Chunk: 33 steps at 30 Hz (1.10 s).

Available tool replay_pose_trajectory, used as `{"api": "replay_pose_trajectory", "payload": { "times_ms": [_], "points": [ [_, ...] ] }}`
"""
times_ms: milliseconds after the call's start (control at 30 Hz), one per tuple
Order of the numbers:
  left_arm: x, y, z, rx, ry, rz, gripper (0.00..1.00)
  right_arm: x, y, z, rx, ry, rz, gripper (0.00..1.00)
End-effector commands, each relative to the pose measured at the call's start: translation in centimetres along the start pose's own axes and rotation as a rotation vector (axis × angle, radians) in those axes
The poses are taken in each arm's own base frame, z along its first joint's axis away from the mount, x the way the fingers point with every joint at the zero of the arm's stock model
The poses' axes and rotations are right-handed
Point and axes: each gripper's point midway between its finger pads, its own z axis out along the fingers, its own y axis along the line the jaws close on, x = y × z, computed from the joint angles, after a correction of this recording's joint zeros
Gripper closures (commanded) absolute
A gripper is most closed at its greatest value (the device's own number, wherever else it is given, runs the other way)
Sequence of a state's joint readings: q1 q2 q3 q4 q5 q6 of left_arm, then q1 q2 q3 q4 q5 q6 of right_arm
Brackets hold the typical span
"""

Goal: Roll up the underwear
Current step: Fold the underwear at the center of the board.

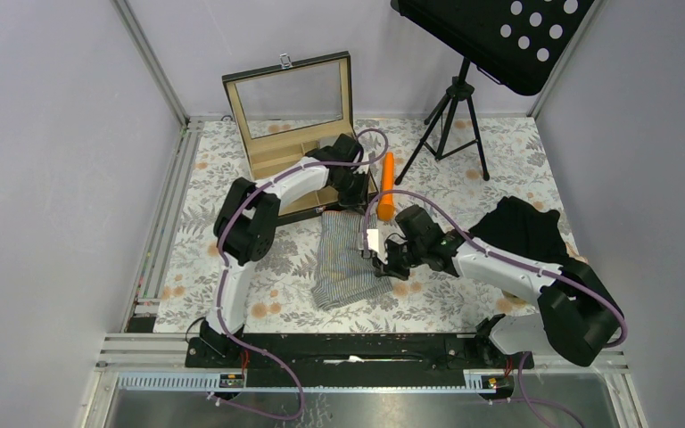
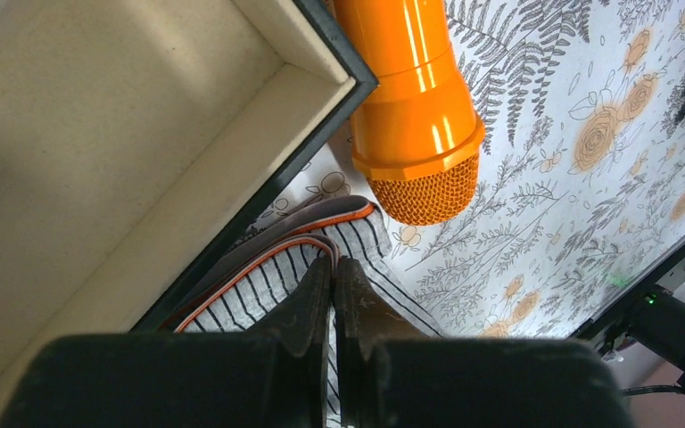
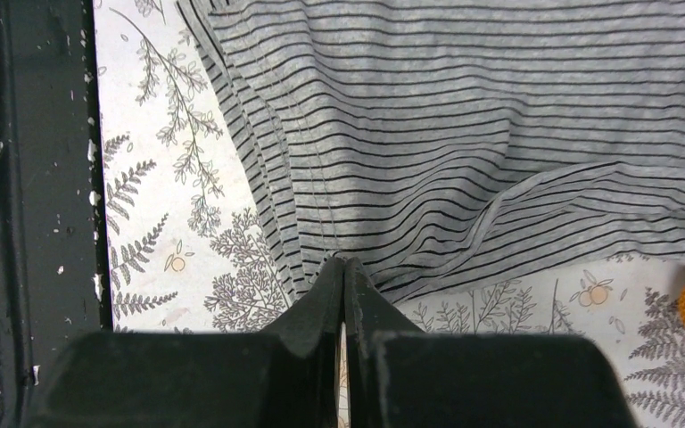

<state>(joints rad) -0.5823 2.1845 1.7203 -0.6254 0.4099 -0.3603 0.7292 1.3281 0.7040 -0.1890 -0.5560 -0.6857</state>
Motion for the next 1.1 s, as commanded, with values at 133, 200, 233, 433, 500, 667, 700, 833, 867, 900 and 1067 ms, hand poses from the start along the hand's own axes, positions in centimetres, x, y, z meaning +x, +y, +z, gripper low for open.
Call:
{"api": "replay_pose_trajectory", "payload": {
  "times_ms": [133, 200, 233, 433, 500, 667, 700, 833, 867, 900, 1067],
  "points": [
    [-2.8, -3.4, -0.9, 0.099, -0.073, 0.057, 0.75, 1.5, -0.6, -0.7, 0.055, 0.04, -0.029, 0.9],
    [-3.1, -4.8, -1.8, 0.155, -0.076, 0.073, 0.63, 1.9, -0.6, -1.2, 0.073, 0.056, -0.025, 0.78],
    [-3.4, -5.4, -2.4, 0.178, -0.082, 0.083, 0.58, 2.1, -0.6, -1.5, 0.079, 0.064, -0.02, 0.75],
    [-5.6, -4.4, -8.1, 0.183, -0.188, 0.095, 0.51, 0.7, -1.1, -4.4, 0.188, 0.028, 0.061, 0.68],
    [-5.1, -2.9, -9.5, 0.14, -0.201, 0.105, 0.5, -0.2, -1.6, -5.2, 0.24, -0.007, 0.119, 0.68],
    [0.8, -0.9, -10.3, 0.132, -0.118, 0.21, 0.53, -2.8, -3.0, -5.4, 0.303, -0.103, 0.343, 0.65],
    [2.2, -0.8, -10.4, 0.142, -0.095, 0.214, 0.54, -2.9, -3.5, -5.2, 0.322, -0.109, 0.392, 0.63],
    [6.5, -0.5, -10.8, 0.16, -0.05, 0.288, 0.57, -3.0, -4.8, -4.3, 0.363, -0.141, 0.515, 0.52],
    [7.5, -0.4, -10.8, 0.154, -0.039, 0.317, 0.58, -2.9, -4.7, -3.9, 0.349, -0.135, 0.542, 0.52],
    [8.2, -0.2, -10.8, 0.148, -0.035, 0.348, 0.59, -2.7, -4.3, -3.5, 0.324, -0.127, 0.565, 0.53],
    [12.5, -0.7, -10.7, 0.179, 0.013, 0.499, 0.61, -1.4, -2.9, -2.2, 0.263, -0.091, 0.669, 0.57]
  ]
}}
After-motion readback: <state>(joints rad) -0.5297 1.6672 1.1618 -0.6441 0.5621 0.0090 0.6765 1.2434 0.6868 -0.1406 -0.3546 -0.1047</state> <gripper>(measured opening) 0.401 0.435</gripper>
